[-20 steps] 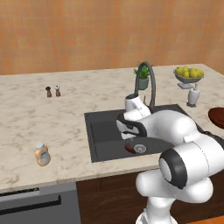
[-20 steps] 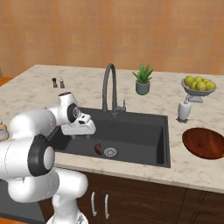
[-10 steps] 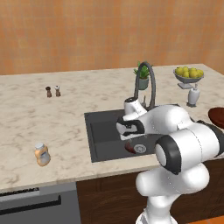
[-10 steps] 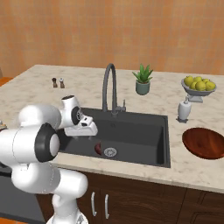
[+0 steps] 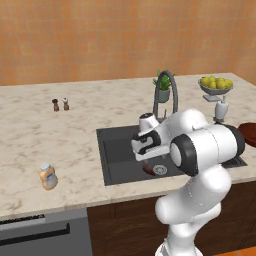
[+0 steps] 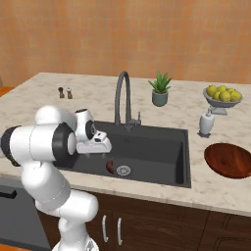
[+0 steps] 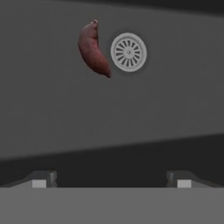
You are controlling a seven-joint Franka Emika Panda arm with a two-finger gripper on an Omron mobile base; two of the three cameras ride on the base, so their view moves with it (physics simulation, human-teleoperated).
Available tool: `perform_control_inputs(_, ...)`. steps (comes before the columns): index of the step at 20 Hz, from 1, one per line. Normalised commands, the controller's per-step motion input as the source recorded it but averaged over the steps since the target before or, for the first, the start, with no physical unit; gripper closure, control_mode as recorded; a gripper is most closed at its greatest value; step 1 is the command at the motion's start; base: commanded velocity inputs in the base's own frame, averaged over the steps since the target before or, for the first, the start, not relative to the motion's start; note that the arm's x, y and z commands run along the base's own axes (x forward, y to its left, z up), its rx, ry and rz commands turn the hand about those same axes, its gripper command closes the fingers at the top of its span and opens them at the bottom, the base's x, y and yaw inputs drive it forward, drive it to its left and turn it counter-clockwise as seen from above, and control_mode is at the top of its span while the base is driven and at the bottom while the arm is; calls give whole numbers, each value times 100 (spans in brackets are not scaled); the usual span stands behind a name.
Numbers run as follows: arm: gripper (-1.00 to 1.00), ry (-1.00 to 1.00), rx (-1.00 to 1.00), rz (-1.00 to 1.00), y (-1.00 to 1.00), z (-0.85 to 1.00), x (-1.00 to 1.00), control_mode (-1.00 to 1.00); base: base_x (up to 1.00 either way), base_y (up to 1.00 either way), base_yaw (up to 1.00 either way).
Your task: Pick the potato from the sink and place it in the bowl. Then pick the bowl and place it in the microwave. Then close the microwave door and press the start button.
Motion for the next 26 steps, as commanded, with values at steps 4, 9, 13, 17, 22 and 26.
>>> perform_control_inputs(4, -100, 0, 0, 0, 0, -44, 5, -100, 0, 0, 0)
perform_control_inputs(9, -100, 0, 0, 0, -1, -43, 19, -100, 0, 0, 0)
perform_control_inputs(13, -100, 0, 0, 0, 0, -29, 44, -100, 0, 0, 0)
perform_control_inputs(17, -100, 1, 0, 0, 0, -22, 42, -100, 0, 0, 0)
perform_control_inputs(22, -100, 0, 0, 0, -4, -39, 33, -100, 0, 0, 0)
perform_control_inputs(26, -100, 0, 0, 0, -1, -39, 49, -100, 0, 0, 0)
